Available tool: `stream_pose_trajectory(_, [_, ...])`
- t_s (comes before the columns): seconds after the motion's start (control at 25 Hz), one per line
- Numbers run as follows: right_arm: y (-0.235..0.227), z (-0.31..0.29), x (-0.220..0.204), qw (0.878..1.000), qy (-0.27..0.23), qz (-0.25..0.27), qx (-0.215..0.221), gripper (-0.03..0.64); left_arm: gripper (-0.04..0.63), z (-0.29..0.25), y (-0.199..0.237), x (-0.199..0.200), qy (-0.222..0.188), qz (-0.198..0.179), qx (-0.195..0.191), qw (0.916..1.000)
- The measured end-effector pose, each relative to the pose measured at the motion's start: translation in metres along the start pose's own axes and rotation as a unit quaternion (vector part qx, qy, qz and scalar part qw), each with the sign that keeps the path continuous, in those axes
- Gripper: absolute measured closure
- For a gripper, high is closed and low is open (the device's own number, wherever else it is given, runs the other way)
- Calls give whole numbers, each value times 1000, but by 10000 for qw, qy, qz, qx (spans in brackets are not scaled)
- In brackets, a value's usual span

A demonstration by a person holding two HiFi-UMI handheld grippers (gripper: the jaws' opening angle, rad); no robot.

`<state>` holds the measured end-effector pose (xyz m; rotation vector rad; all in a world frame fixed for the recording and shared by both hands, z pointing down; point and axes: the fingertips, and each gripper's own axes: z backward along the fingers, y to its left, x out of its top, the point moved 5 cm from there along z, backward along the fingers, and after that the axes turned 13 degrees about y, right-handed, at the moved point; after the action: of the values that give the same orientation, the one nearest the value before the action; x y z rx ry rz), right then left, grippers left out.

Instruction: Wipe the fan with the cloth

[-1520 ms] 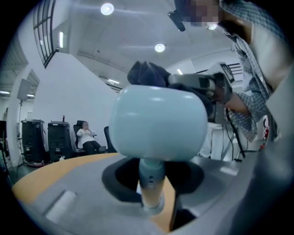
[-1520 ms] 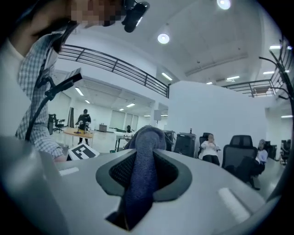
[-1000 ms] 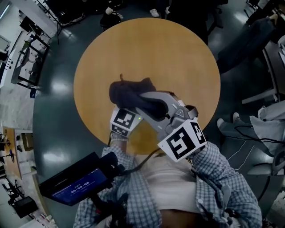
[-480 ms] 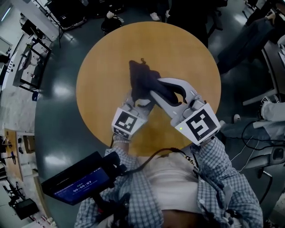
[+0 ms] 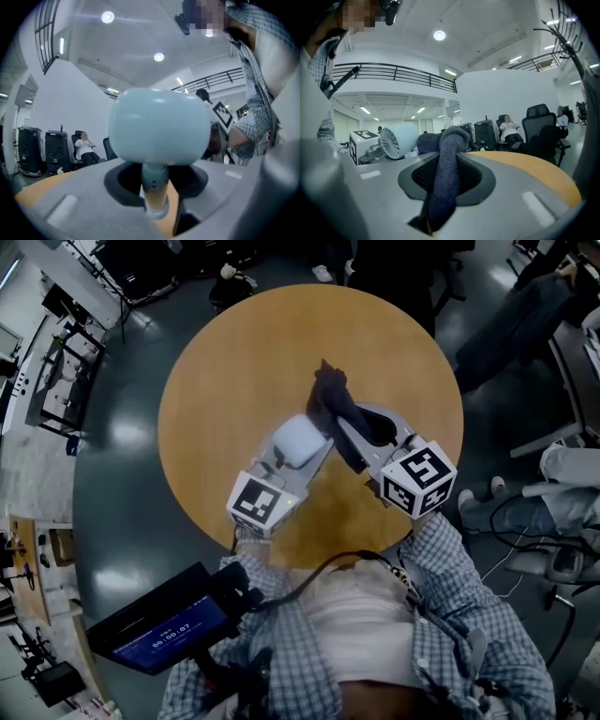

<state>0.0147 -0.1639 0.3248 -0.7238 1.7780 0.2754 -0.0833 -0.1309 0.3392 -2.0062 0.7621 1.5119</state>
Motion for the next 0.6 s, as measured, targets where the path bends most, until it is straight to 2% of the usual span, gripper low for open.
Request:
stream_pose_trajectory(0.12, [-14, -10, -28, 9991, 272, -270, -165, 530, 462, -1, -1, 0, 71, -106, -32, 9999])
stream_pose_trajectory(0.24, [-24, -19, -58, 9965, 690, -363, -312, 530, 462, 1, -2, 8, -44, 117, -115, 9999])
stream_pose_trajectory(0.36, [-31, -20, -78, 9939, 909, -469, -410, 529, 462, 3, -1, 10, -20, 187, -136, 9997])
stream_pose_trajectory(0.44, [-30, -11, -74, 9946, 804, -466, -452, 529, 462, 4, 2, 3, 38, 196, -107, 9997])
stream_pose_trajectory(0.6, [-5, 20, -30, 9992, 61, -218, -343, 529, 462, 8, 8, -4, 137, 228, 43, 9996])
